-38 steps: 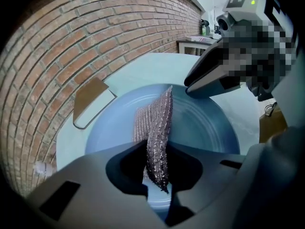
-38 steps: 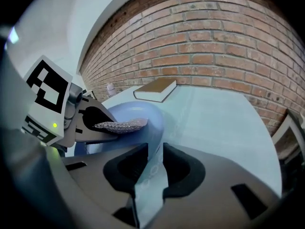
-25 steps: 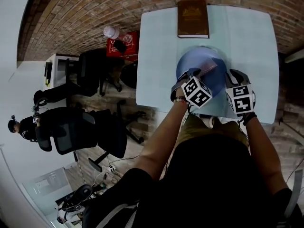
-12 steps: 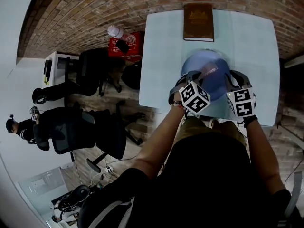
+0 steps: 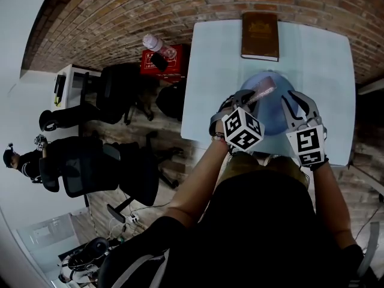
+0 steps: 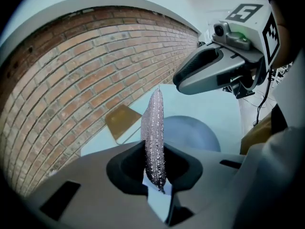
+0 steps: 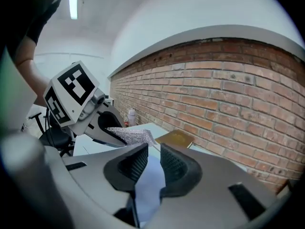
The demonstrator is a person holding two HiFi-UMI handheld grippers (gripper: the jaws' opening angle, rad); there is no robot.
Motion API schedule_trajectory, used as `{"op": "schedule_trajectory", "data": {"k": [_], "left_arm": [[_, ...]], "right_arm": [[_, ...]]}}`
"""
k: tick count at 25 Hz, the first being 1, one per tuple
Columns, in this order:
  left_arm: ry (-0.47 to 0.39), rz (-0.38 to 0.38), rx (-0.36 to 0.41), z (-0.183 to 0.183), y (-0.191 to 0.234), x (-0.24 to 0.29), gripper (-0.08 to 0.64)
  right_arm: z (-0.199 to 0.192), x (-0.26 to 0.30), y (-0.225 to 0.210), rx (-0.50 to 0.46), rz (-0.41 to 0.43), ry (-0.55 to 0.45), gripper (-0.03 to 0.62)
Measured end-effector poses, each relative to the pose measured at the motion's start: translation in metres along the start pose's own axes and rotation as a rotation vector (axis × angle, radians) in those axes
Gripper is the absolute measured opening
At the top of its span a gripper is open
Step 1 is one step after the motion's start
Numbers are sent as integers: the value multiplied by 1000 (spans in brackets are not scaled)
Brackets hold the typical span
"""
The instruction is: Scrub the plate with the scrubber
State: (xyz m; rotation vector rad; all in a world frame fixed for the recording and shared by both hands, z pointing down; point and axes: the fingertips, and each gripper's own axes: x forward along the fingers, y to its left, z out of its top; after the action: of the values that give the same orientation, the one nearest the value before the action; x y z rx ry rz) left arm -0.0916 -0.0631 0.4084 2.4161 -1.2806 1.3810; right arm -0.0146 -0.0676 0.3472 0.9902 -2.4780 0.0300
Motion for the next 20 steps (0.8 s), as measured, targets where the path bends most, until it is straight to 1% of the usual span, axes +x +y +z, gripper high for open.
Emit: {"op": "schedule_trajectory", "data": {"k": [1, 2, 5, 6, 7, 9, 12, 14, 16, 20], "left_arm": [[-27, 13, -14, 4, 6, -6, 72], [-65, 29, -45, 10, 13, -13, 72], [-230, 80, -196, 34, 39, -37, 72], [-286, 91, -232, 44, 46, -46, 72], [-334, 100, -253, 53, 52, -55, 72], [-415, 126, -258, 70, 63, -74, 72], [-503, 172, -239, 92, 82, -105, 72], [-550, 190, -229, 102, 95, -124, 72], [-597, 199, -237, 109, 103, -139, 73], [-672, 241, -231, 118, 114, -168, 72]], "right_arm": [[7, -1, 0, -9, -17, -21, 95], [14, -2, 0, -10, -37, -44, 95], [39, -7, -4, 46, -88, -114, 94], [48, -10, -5, 64, -101, -135, 94], [58, -13, -7, 74, -114, -156, 94], [78, -19, -8, 74, -138, -193, 94], [106, -27, -10, 77, -168, -247, 94], [122, -31, -10, 65, -180, -278, 94], [136, -36, -10, 52, -193, -315, 94], [170, -49, -10, 65, -217, -431, 94]]}}
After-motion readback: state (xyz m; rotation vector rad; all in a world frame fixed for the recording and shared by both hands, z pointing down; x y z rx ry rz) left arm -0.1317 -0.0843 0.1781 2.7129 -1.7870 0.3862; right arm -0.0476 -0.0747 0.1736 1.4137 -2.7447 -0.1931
